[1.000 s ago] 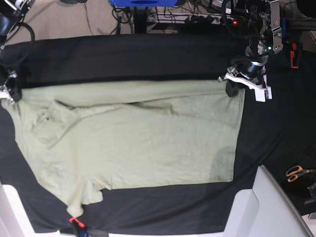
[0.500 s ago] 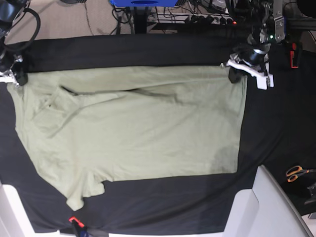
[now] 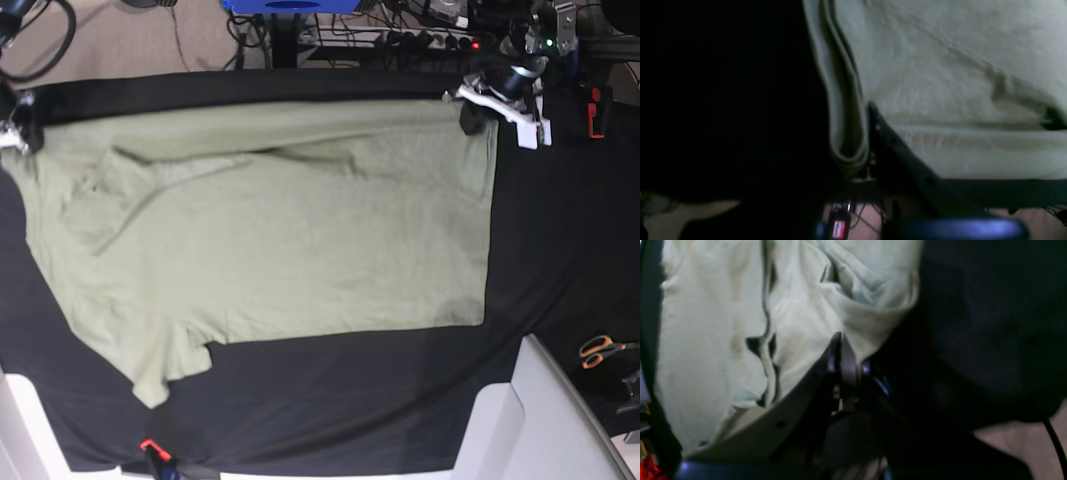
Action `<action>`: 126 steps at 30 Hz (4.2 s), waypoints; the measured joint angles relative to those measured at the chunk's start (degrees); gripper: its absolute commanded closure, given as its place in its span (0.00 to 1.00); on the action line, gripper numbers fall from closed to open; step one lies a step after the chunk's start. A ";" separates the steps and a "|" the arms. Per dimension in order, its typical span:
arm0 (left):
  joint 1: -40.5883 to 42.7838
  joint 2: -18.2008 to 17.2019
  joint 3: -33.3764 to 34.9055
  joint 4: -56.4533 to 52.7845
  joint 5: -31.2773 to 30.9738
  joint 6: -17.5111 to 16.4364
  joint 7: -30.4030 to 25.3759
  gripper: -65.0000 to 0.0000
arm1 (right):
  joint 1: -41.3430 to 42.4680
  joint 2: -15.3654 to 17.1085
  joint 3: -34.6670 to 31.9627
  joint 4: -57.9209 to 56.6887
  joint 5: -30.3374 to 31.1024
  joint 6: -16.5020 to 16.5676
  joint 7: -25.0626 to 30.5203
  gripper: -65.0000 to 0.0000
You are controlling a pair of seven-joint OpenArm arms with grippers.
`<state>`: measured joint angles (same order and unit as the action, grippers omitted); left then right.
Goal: Fold the T-shirt properly
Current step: 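Pull the grasped edge back with both grippers, spreading the shirt flat, then release the shirt and move the right gripper to the collar area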
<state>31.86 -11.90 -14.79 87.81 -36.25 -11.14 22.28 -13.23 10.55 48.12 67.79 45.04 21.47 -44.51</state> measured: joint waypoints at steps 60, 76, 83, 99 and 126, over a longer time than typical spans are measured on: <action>-0.20 1.29 -30.71 -3.63 0.09 0.24 -0.26 0.22 | -9.64 -2.82 -5.68 25.68 -0.39 -5.44 -1.51 0.38; -0.11 3.48 -30.14 -1.03 0.22 -3.89 0.37 1.00 | -7.98 -10.69 -14.12 29.27 -0.13 0.04 -18.56 0.38; -0.11 3.52 -30.14 -1.05 0.22 -3.91 0.39 1.00 | -9.90 -12.26 -14.05 27.65 -0.04 0.07 -18.53 0.38; -0.11 3.63 -30.14 -1.03 0.24 -3.91 0.39 1.00 | -4.74 -12.46 -14.34 18.93 -0.24 0.02 -17.55 0.38; -0.22 3.61 -30.14 -1.07 0.24 -3.89 0.39 1.00 | -1.11 -11.34 -14.21 12.76 -0.26 0.02 -13.77 0.87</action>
<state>31.64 -8.29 -44.93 86.74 -36.01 -15.03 22.68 -14.35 -0.80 33.91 80.55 44.77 21.50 -58.28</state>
